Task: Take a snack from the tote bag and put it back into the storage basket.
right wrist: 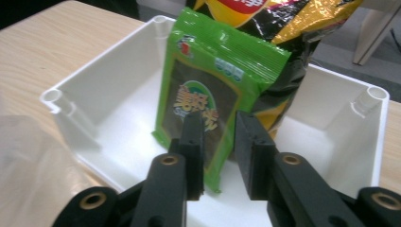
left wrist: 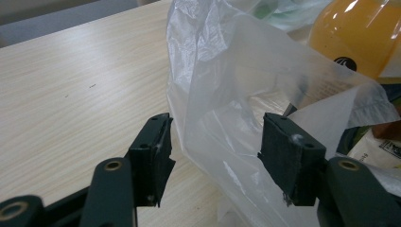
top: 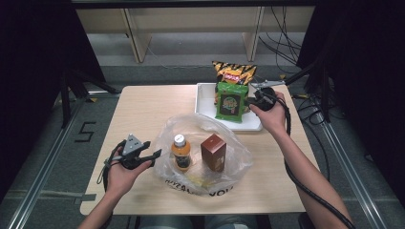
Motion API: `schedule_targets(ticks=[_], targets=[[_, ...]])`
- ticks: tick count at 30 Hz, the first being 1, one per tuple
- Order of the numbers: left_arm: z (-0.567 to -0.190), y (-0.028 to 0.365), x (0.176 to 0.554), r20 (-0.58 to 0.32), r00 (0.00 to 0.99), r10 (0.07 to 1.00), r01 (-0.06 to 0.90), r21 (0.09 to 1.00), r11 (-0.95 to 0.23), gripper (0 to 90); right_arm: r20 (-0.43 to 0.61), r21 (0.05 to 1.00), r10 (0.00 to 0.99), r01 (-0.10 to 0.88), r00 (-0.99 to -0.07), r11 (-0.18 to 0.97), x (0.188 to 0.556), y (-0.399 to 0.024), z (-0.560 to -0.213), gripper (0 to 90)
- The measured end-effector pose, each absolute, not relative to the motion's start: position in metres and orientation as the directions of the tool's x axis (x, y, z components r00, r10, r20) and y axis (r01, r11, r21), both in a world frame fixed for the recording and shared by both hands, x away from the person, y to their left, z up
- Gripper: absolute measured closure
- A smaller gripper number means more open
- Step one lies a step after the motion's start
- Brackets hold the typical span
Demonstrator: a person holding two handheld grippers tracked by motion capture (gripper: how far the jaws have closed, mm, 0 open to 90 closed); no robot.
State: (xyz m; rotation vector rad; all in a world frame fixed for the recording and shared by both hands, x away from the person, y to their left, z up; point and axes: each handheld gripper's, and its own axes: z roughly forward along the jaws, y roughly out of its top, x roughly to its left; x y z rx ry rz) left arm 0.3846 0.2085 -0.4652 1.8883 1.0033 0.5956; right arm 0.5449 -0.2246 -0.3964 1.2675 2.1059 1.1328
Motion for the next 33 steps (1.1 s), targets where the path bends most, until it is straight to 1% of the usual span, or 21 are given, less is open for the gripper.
schedule_targets(ticks=[1,3,6,8,9,11,13,15,16,17,18,19,20,24,25,26,28,30,31,32,33], targets=[[-0.465,0.209,0.384,0.005,0.555,0.832,0.404,0.873,-0.274,42.9,0.03,0.812,0.86,0.515,-0.509,0.276,0.543,-0.227,-0.395,69.2],[-0.465,0.209,0.384,0.004,0.553,0.833,0.404,0.873,-0.273,42.6,0.018,0.821,0.848,0.492,-0.529,0.289,0.539,-0.228,-0.394,66.0],[-0.465,0.21,0.384,0.003,0.552,0.834,0.404,0.874,-0.271,42.2,0.056,0.821,0.844,0.505,-0.533,0.265,0.528,-0.229,-0.392,62.5],[-0.465,0.21,0.384,-0.003,0.546,0.838,0.407,0.875,-0.262,41.7,0.059,0.836,0.831,0.483,-0.553,0.262,0.523,-0.232,-0.392,60.0],[-0.465,0.21,0.384,-0.006,0.544,0.839,0.409,0.875,-0.259,41.5,0.08,0.83,0.829,0.498,-0.554,0.252,0.518,-0.232,-0.39,58.9],[-0.465,0.21,0.384,-0.011,0.545,0.839,0.41,0.875,-0.255,41.1,0.09,0.844,0.818,0.48,-0.568,0.24,0.511,-0.234,-0.389,57.3],[-0.465,0.21,0.383,-0.012,0.54,0.842,0.413,0.875,-0.252,41.0,0.132,0.838,0.813,0.502,-0.567,0.214,0.5,-0.233,-0.386,56.3],[-0.465,0.21,0.383,-0.004,0.543,0.84,0.406,0.877,-0.258,40.8,0.127,0.837,0.799,0.495,-0.588,0.232,0.492,-0.233,-0.386,55.2],[-0.465,0.21,0.383,-0.004,0.543,0.84,0.405,0.877,-0.258,40.7,0.108,0.848,0.787,0.47,-0.607,0.246,0.489,-0.235,-0.386,54.7],[-0.465,0.21,0.382,-0.004,0.543,0.84,0.405,0.877,-0.258,40.6,0.133,0.836,0.79,0.495,-0.599,0.234,0.482,-0.233,-0.385,54.1],[-0.465,0.209,0.382,-0.01,0.543,0.84,0.41,0.876,-0.255,40.6,0.11,0.845,0.783,0.472,-0.613,0.25,0.479,-0.235,-0.384,53.7],[-0.465,0.209,0.382,-0.002,0.544,0.839,0.408,0.875,-0.262,40.5,0.121,0.844,0.782,0.478,-0.611,0.243,0.474,-0.234,-0.383,53.2],[-0.465,0.209,0.382,-0.001,0.545,0.838,0.407,0.875,-0.264,40.5,0.152,0.848,0.781,0.486,-0.606,0.212,0.47,-0.233,-0.382,52.3],[-0.464,0.209,0.382,0.001,0.545,0.839,0.405,0.875,-0.264,40.5,0.162,0.862,0.767,0.467,-0.621,0.196,0.457,-0.232,-0.379,49.9],[-0.464,0.209,0.382,-0.004,0.548,0.836,0.406,0.875,-0.262,40.4,0.177,0.859,0.765,0.476,-0.619,0.186,0.452,-0.23,-0.378,49.9],[-0.464,0.209,0.382,-0.001,0.544,0.839,0.405,0.876,-0.262,40.4,0.163,0.862,0.76,0.466,-0.629,0.201,0.449,-0.23,-0.377,49.7],[-0.465,0.209,0.382,-0.003,0.547,0.837,0.408,0.874,-0.263,40.4,0.183,0.865,0.754,0.467,-0.631,0.181,0.44,-0.225,-0.375,49.7],[-0.465,0.208,0.382,-0.003,0.547,0.837,0.409,0.874,-0.264,40.4,0.144,0.88,0.735,0.425,-0.663,0.211,0.435,-0.223,-0.373,49.5],[-0.465,0.208,0.382,-0.003,0.547,0.837,0.408,0.874,-0.263,40.4,0.168,0.876,0.738,0.442,-0.653,0.191,0.43,-0.22,-0.372,49.5],[-0.465,0.208,0.382,-0.002,0.547,0.837,0.407,0.874,-0.264,40.4,0.154,0.887,0.734,0.42,-0.661,0.193,0.428,-0.219,-0.371,49.3],[-0.465,0.208,0.382,-0.002,0.547,0.837,0.406,0.875,-0.262,40.4,0.152,0.883,0.727,0.423,-0.669,0.205,0.424,-0.219,-0.369,49.2]])
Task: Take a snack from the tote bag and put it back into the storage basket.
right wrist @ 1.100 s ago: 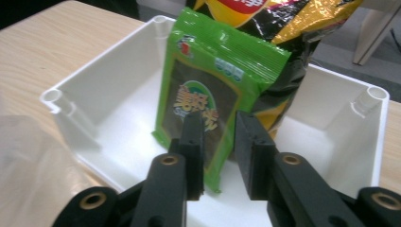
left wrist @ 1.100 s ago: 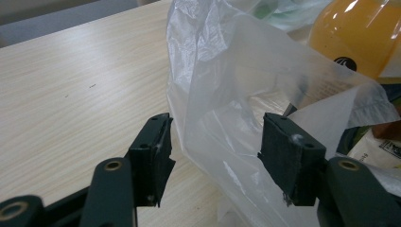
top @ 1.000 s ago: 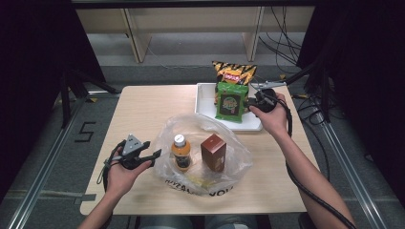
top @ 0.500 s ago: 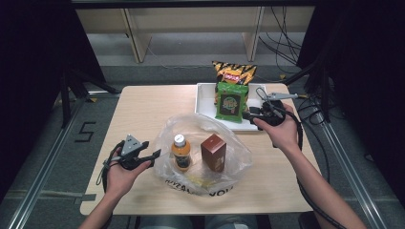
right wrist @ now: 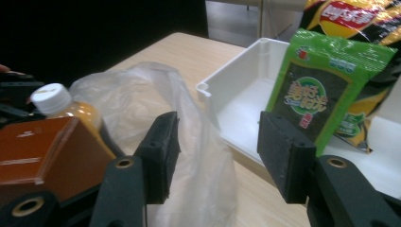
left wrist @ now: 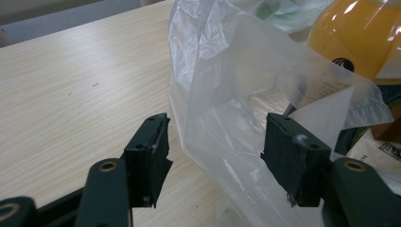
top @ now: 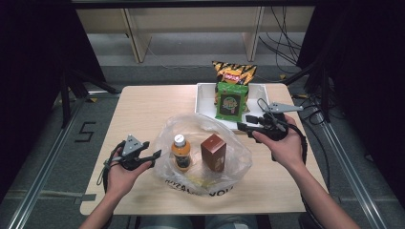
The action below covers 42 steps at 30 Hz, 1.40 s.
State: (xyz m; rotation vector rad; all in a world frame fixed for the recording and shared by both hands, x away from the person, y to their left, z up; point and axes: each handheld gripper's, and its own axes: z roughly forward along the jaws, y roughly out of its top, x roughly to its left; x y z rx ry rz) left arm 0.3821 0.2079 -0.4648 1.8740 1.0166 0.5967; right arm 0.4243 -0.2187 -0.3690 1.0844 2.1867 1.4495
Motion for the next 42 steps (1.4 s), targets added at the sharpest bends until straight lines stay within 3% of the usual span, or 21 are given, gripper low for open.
schedule_targets(ticks=[10,42], targets=[[-0.464,0.207,0.382,0.002,0.55,0.835,0.403,0.875,-0.268,40.3,0.169,0.887,0.694,0.415,-0.7,0.203,0.399,-0.205,-0.366,48.3],[-0.464,0.206,0.38,0.004,0.554,0.833,0.397,0.878,-0.268,40.4,0.171,0.91,0.638,0.369,-0.751,0.19,0.378,-0.183,-0.363,47.1]])
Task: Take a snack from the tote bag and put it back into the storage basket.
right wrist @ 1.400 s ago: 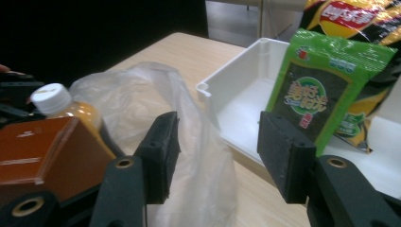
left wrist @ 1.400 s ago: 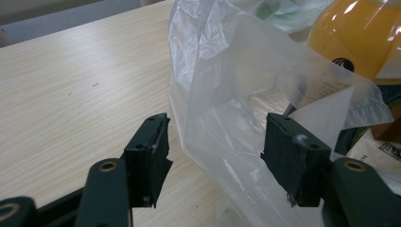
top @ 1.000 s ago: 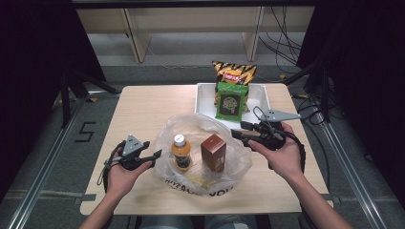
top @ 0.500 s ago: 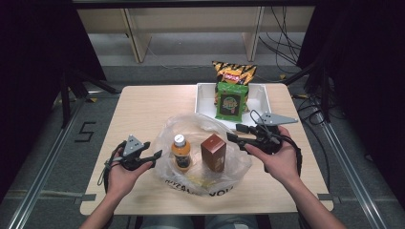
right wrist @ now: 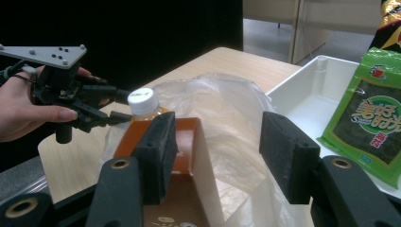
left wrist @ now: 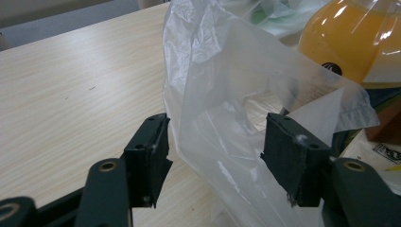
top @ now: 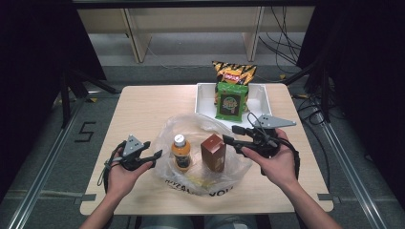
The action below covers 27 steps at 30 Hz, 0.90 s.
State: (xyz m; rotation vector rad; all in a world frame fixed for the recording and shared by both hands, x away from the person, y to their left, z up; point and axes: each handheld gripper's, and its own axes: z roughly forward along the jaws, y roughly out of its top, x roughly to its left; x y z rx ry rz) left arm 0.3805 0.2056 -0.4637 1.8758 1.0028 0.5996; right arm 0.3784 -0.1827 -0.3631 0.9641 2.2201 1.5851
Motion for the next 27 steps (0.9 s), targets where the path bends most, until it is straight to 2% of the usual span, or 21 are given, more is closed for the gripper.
schedule_targets(ticks=[6,8,10,13,19,27], targets=[[-0.464,0.206,0.381,0.004,0.551,0.835,0.399,0.877,-0.268,40.4,0.178,0.913,0.629,0.366,-0.756,0.182,0.372,-0.173,-0.362,43.6],[-0.464,0.207,0.381,0.001,0.555,0.832,0.401,0.876,-0.269,40.4,0.144,0.92,0.627,0.338,-0.765,0.2,0.372,-0.171,-0.362,42.5],[-0.464,0.206,0.381,0.004,0.552,0.834,0.399,0.877,-0.268,40.4,0.173,0.913,0.616,0.36,-0.768,0.193,0.37,-0.167,-0.362,40.2],[-0.464,0.206,0.381,0.003,0.549,0.836,0.4,0.877,-0.266,40.4,0.143,0.921,0.609,0.33,-0.78,0.207,0.37,-0.163,-0.362,38.7],[-0.463,0.207,0.381,0.001,0.548,0.836,0.4,0.878,-0.264,40.4,0.174,0.913,0.609,0.358,-0.774,0.194,0.367,-0.154,-0.368,34.2],[-0.463,0.207,0.381,0.001,0.548,0.836,0.401,0.877,-0.264,40.4,0.144,0.905,0.617,0.355,-0.773,0.234,0.366,-0.147,-0.373,29.2]])
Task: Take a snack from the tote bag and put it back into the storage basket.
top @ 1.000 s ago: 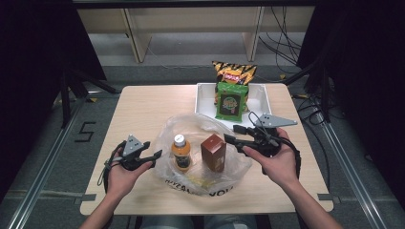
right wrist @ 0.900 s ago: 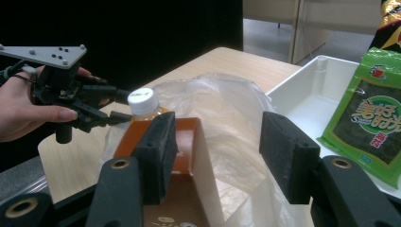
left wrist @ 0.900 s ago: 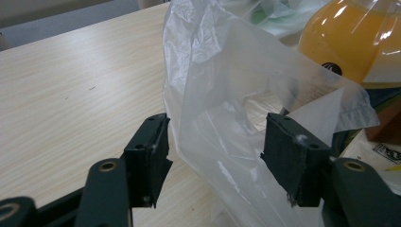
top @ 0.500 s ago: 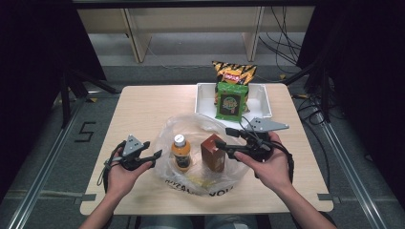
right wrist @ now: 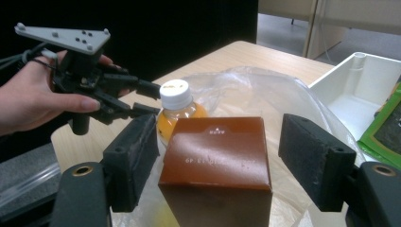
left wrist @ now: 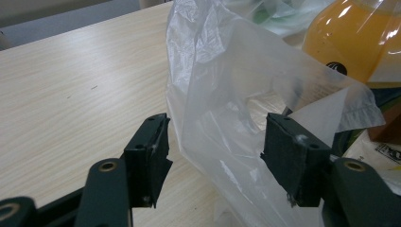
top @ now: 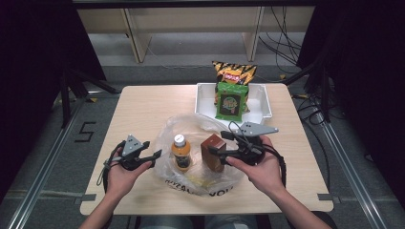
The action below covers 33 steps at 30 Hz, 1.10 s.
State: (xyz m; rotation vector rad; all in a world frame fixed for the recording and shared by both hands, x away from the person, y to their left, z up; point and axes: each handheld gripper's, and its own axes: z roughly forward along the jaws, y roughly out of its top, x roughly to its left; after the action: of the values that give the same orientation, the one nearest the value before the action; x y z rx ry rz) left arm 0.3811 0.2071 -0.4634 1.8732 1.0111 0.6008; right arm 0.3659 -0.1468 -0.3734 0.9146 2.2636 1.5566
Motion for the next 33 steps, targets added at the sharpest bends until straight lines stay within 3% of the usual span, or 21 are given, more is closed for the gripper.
schedule_targets(ticks=[22,26,33], targets=[[-0.463,0.207,0.381,0.003,0.55,0.835,0.399,0.878,-0.266,40.3,0.148,0.876,0.611,0.389,-0.778,0.284,0.368,-0.133,-0.396,30.3],[-0.463,0.207,0.381,0.003,0.551,0.835,0.398,0.878,-0.267,40.3,0.102,0.889,0.593,0.341,-0.799,0.307,0.371,-0.133,-0.397,30.8],[-0.464,0.207,0.382,0.003,0.557,0.83,0.398,0.877,-0.27,40.3,0.102,0.886,0.597,0.346,-0.796,0.309,0.369,-0.135,-0.396,34.4]])
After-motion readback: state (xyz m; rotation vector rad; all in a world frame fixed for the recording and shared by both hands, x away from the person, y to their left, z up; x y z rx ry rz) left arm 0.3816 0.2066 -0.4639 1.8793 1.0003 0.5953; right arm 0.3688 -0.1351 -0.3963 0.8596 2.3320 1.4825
